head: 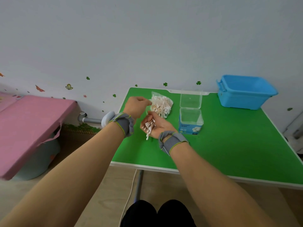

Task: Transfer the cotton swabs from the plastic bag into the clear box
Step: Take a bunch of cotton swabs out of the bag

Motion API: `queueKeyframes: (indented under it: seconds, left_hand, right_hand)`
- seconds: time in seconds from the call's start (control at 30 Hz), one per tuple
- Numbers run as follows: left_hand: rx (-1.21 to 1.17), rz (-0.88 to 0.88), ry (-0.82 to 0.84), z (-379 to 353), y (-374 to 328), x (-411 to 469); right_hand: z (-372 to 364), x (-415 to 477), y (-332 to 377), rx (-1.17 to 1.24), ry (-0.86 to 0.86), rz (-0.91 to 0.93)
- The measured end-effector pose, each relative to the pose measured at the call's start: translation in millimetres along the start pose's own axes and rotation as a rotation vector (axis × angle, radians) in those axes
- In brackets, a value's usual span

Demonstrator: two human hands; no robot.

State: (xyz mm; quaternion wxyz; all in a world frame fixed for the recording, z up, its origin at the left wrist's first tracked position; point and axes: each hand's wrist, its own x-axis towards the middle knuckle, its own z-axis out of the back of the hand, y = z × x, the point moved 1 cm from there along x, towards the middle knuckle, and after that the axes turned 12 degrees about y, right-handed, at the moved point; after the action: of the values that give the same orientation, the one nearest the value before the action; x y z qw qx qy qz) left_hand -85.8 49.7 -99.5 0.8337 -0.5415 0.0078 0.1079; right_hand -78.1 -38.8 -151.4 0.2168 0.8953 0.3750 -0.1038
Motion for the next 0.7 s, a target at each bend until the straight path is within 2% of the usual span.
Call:
queueKeyframes:
  seconds: [0.1, 0.43, 0.7]
  left_hand:
    - [0.01, -0.003, 0.058, -6.0, 6.7, 11.4]
    - [0.017, -0.013, -0.03, -12.0, 25.1, 30.7]
    - [-0.034, -0.04, -0.04, -13.7, 22.1, 36.1]
  right_hand:
    - [4.4, -7.0, 0.9, -0.045, 0.026, -0.041]
    - [14.2, -20.1, 4.7, -0.066, 0.116, -0.202]
    - [20.8, -27.7, 5.4, -0.196, 0.189, -0.34]
